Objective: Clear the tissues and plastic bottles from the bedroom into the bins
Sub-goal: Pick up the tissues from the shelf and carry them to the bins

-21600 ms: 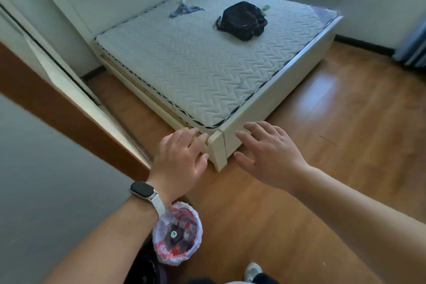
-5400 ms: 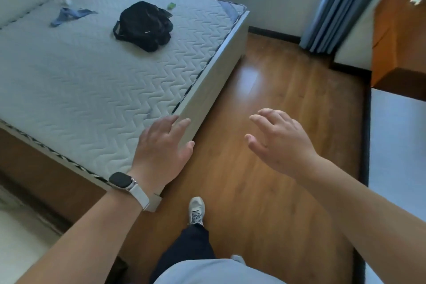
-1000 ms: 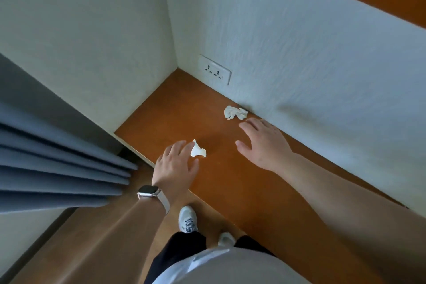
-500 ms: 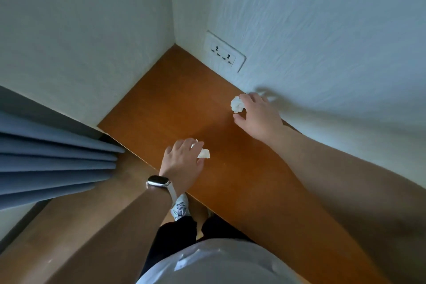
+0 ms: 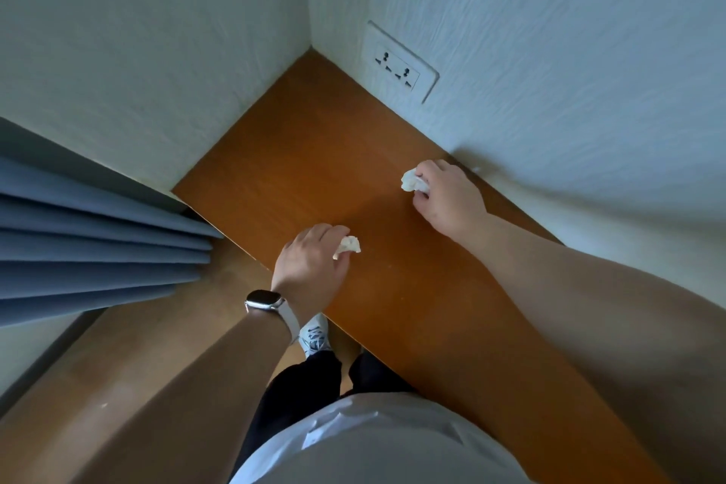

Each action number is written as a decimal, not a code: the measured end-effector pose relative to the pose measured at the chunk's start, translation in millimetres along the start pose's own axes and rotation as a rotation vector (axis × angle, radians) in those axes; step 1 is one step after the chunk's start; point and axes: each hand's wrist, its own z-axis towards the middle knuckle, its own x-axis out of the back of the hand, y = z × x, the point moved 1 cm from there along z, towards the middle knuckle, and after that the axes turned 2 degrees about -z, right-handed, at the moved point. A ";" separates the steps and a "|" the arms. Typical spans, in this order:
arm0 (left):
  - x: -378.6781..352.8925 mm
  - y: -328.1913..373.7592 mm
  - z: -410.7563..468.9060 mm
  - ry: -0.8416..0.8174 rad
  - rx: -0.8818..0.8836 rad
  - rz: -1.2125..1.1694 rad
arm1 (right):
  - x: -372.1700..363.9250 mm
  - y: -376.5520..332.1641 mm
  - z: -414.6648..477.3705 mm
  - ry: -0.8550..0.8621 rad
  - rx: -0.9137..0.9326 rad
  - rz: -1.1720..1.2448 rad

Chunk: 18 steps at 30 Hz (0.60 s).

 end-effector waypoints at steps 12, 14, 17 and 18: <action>49.8 22.8 -21.2 0.112 -0.039 -0.135 | 40.3 -12.6 -65.7 0.070 -0.060 0.051; 57.8 32.6 -22.6 0.135 -0.065 -0.169 | 50.2 -15.4 -80.5 0.108 -0.084 0.066; 66.7 47.1 -22.5 0.131 -0.137 -0.201 | 60.7 -19.3 -104.7 0.168 -0.128 0.086; 69.2 51.9 -22.3 0.116 -0.163 -0.204 | 63.6 -20.4 -112.4 0.187 -0.145 0.096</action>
